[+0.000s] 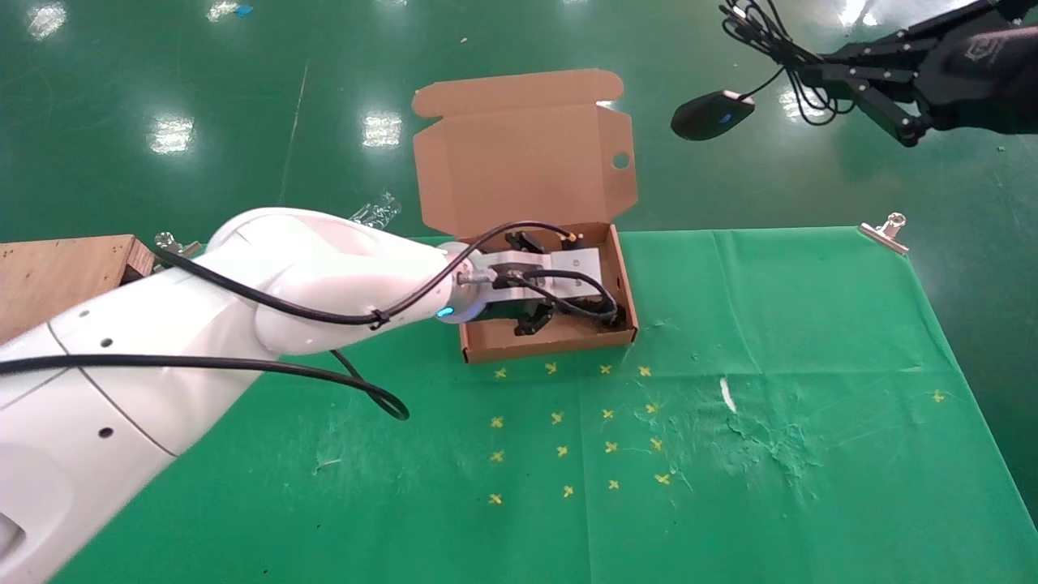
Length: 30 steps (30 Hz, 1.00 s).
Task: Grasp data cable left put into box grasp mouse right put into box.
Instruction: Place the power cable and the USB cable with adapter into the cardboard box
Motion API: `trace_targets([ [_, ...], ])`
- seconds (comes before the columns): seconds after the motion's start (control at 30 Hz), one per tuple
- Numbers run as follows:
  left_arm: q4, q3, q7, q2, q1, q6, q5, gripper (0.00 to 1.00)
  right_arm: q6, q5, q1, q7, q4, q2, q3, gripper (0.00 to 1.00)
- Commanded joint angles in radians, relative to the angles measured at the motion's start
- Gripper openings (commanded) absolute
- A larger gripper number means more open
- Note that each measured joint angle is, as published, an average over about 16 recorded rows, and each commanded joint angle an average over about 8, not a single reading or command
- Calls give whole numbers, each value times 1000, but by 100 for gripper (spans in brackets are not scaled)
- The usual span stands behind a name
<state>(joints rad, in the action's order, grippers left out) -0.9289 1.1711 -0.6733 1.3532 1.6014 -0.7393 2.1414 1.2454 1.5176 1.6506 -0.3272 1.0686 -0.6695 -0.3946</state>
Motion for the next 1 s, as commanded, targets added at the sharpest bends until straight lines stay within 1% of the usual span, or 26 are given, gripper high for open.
trace_targets([
  [0.03,5,23,-9,-1,10,14,-7,100,0,0,6,9,-8,-7,-1,0],
  [0.17,76,11,-32,-31,50,47,-7,100,28,-19,19,41,-25,-34,-7,0],
  [0.3,170,-22,-61,-95,100,57,-20,100,69,-42,19,93,-32,-63,-18,0],
  [0.4,238,-47,-74,-154,139,58,-31,100,94,-56,2,132,-27,-88,-30,0],
  [0.5,284,-63,-70,-194,165,59,-45,100,102,-62,-29,155,-18,-121,-47,0],
  [0.6,305,-72,-53,-211,175,63,-59,100,90,-49,-63,170,-12,-169,-71,0],
  [0.73,320,-76,-29,-209,177,65,-77,100,45,-4,-102,185,-43,-255,-113,0],
  [0.87,334,-79,-10,-205,180,67,-89,100,-6,51,-118,219,-134,-343,-153,0],
  [0.97,344,-81,1,-202,181,68,-96,100,-42,87,-113,267,-225,-390,-174,0],
  [1.0,347,-81,4,-201,182,69,-98,100,-51,97,-109,286,-253,-400,-179,5],
])
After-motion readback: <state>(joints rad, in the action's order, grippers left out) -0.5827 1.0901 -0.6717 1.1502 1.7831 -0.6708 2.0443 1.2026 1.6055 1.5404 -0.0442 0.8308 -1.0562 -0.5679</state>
